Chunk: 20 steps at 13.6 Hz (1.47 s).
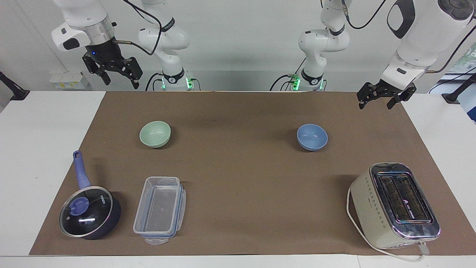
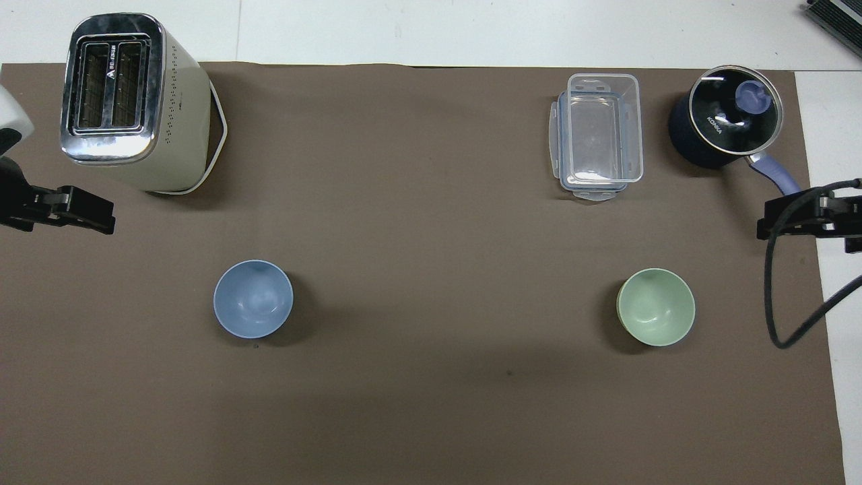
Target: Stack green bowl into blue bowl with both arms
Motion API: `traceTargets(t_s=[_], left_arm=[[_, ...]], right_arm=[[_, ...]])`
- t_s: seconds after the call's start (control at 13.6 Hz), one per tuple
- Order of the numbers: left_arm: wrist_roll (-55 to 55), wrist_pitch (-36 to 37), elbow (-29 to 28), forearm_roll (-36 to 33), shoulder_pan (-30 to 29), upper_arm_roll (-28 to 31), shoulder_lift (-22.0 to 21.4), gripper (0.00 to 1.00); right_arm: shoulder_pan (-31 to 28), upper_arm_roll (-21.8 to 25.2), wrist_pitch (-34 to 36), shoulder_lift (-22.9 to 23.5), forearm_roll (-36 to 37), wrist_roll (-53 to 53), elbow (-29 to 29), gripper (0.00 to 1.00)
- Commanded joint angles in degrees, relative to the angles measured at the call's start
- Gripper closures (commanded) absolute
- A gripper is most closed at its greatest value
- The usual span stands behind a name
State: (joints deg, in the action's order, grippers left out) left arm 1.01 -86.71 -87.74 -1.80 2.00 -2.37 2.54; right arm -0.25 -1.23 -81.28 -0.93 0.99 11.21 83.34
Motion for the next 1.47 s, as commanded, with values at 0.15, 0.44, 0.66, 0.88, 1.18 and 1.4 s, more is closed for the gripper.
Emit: traceTargets(t_s=[0.15, 0.44, 0.66, 0.88, 1.18, 1.4], left_arm=[[0.5, 0.8, 0.5, -0.8, -0.7, -0.5, -0.1, 0.0], [0.2, 0.0, -0.2, 2.4, 0.0, -0.7, -1.0, 0.0], [0.3, -4.9, -6.0, 3.6, -0.1, -0.7, -3.2, 0.0], [0.2, -11.3, -14.7, 3.6, 0.1, -0.7, -5.9, 0.0], [-0.3, -21.5, -25.0, 3.9, -0.5, -0.7, -9.0, 0.0], [-0.3, -27.1, -30.3, 3.9, -0.1, -0.7, -8.6, 0.0]], right_arm=[[-0.6, -0.1, 0.0, -0.8, -1.2, -1.4, 0.8, 0.0], [-0.6, 0.0, 0.0, -0.8, -1.2, -1.4, 0.8, 0.0], [-0.6, -0.1, 0.0, -0.8, -1.2, -1.4, 0.8, 0.0], [-0.6, 0.0, 0.0, -0.8, -1.2, -1.4, 0.8, 0.0], [-0.6, 0.0, -0.1, -0.8, -1.2, -1.4, 0.8, 0.0], [-0.6, 0.0, -0.1, -0.8, -1.2, -1.4, 0.8, 0.0]])
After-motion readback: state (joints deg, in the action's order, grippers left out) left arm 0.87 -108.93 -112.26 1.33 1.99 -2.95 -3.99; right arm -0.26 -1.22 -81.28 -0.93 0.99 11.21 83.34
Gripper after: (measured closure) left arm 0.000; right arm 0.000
